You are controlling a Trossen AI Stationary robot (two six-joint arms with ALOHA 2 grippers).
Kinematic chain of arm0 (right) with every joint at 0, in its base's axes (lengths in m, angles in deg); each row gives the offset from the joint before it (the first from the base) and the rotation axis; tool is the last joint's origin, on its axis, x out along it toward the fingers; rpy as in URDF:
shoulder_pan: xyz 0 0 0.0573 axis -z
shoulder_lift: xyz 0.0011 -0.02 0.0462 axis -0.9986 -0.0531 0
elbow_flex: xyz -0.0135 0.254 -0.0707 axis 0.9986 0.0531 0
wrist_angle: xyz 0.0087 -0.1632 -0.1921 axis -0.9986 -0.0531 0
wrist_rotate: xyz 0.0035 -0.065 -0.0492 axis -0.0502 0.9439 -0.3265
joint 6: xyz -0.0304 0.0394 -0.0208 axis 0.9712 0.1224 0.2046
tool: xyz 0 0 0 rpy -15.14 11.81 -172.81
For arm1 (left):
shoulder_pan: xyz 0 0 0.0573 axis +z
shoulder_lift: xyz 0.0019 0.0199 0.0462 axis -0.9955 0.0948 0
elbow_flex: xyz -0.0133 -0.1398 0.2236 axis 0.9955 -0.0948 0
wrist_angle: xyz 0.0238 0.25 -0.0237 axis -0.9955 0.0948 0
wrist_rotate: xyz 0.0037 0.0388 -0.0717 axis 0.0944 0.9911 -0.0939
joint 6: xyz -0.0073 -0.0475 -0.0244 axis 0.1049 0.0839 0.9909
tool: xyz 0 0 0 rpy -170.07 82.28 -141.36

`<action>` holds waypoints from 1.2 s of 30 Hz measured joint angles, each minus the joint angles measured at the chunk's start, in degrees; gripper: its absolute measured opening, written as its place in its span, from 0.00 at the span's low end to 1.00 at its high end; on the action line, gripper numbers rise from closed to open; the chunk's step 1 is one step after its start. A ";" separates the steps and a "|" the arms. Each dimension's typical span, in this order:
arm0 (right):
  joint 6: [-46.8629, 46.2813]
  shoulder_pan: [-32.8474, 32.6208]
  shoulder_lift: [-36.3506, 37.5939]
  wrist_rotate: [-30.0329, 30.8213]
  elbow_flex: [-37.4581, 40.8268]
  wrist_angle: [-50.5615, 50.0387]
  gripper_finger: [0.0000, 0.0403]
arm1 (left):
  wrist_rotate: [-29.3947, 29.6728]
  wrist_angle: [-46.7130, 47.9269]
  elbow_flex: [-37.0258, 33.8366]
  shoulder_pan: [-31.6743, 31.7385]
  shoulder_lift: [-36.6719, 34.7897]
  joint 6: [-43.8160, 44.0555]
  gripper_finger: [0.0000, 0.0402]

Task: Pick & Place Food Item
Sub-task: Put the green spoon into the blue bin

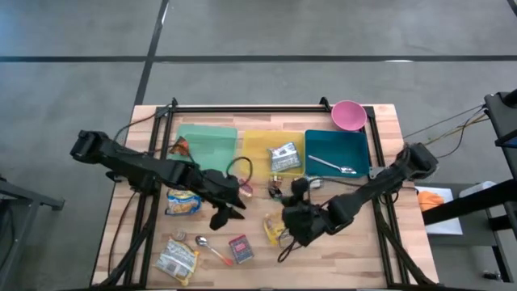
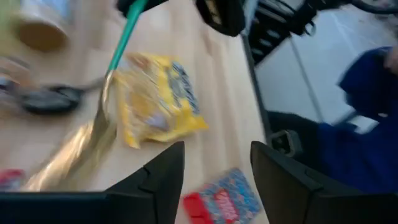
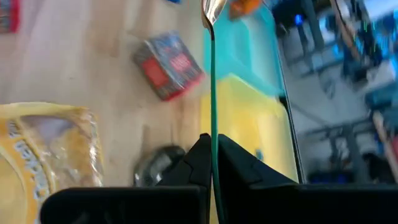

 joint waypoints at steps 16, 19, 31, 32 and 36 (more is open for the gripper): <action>-44.59 5.31 28.19 -5.10 14.63 -27.86 0.03 | 19.73 -9.49 -6.35 2.35 -11.90 -17.29 0.48; -47.41 8.16 32.82 -9.70 18.62 -29.72 0.03 | 19.54 -7.62 -6.81 4.39 -12.96 -17.28 0.48; -43.07 26.04 41.49 -27.17 22.08 -36.82 0.03 | 19.33 -4.68 -7.79 10.33 -12.53 -16.58 0.48; -41.90 27.69 41.50 -28.80 22.09 -36.84 0.03 | 19.35 -4.29 -7.79 10.34 -12.53 -16.58 0.48; -37.69 33.01 40.23 -30.23 22.56 -36.52 0.03 | 19.33 -4.49 -7.79 10.34 -12.53 -16.58 0.48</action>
